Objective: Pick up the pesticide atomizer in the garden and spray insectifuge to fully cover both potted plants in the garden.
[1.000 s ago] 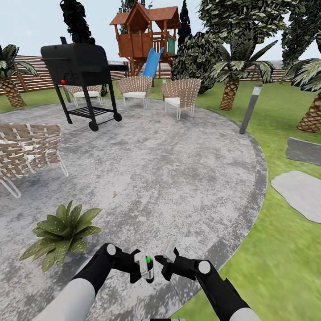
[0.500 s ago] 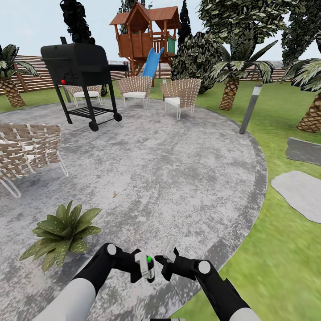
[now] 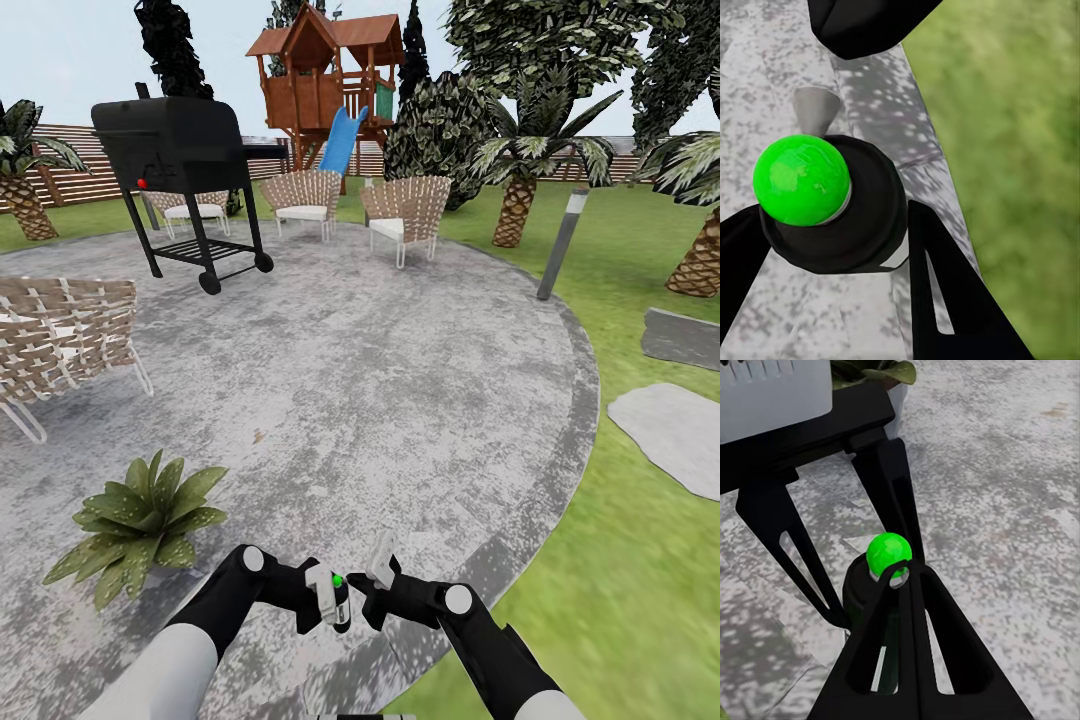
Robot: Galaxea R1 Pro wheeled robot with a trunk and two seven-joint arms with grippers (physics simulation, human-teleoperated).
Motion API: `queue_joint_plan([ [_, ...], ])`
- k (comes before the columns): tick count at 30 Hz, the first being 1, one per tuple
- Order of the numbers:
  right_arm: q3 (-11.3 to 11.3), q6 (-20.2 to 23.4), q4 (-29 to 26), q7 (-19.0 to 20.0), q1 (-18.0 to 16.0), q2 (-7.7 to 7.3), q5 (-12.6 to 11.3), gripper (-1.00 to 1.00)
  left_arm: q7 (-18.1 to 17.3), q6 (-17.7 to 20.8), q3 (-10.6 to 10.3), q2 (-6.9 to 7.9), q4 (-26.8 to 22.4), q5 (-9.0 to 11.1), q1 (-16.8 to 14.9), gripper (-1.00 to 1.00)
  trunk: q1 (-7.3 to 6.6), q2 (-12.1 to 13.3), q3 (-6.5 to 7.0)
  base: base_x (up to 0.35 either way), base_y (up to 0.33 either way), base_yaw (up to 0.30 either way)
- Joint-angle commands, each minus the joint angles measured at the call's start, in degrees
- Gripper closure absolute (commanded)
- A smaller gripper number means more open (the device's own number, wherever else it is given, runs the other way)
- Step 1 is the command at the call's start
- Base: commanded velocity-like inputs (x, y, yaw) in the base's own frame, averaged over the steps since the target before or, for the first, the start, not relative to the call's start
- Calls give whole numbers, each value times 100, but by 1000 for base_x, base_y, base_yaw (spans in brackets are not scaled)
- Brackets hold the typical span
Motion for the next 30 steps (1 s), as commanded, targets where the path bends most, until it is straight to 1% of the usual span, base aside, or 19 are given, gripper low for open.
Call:
queue_joint_plan([
  [1,-9,-37,-4,5,-2,2,60,100,-22,-57,47,-10,-4,-60,-3,100,-1,-2,-5,0,0,0],
  [7,-10,-38,-4,5,-2,2,60,100,-28,-61,53,-10,3,-47,-3,100,-1,-2,-5,0,0,0],
  [9,-10,-38,-4,5,-2,2,62,100,-30,-78,51,-6,4,86,-3,100,-1,-2,-5,0,0,0],
  [10,-10,-38,-4,5,-2,2,61,100,-30,-85,49,-4,4,199,-3,100,-1,-2,-5,0,0,0],
  [13,-10,-38,-4,5,-2,2,60,100,-37,-117,41,-1,5,321,3,100,-1,-2,-5,0,0,0],
  [25,-10,-38,-4,5,-2,-7,60,100,-35,-127,30,7,118,337,-3,100,-1,-2,-5,0,0,0],
  [27,-10,-38,-4,5,-2,-7,60,100,-32,-127,19,30,119,325,-3,100,-1,-2,-5,0,0,0],
  [30,-10,-38,-4,5,-2,-7,64,100,-20,-115,-3,90,126,242,11,100,-1,-2,-5,0,0,0],
])
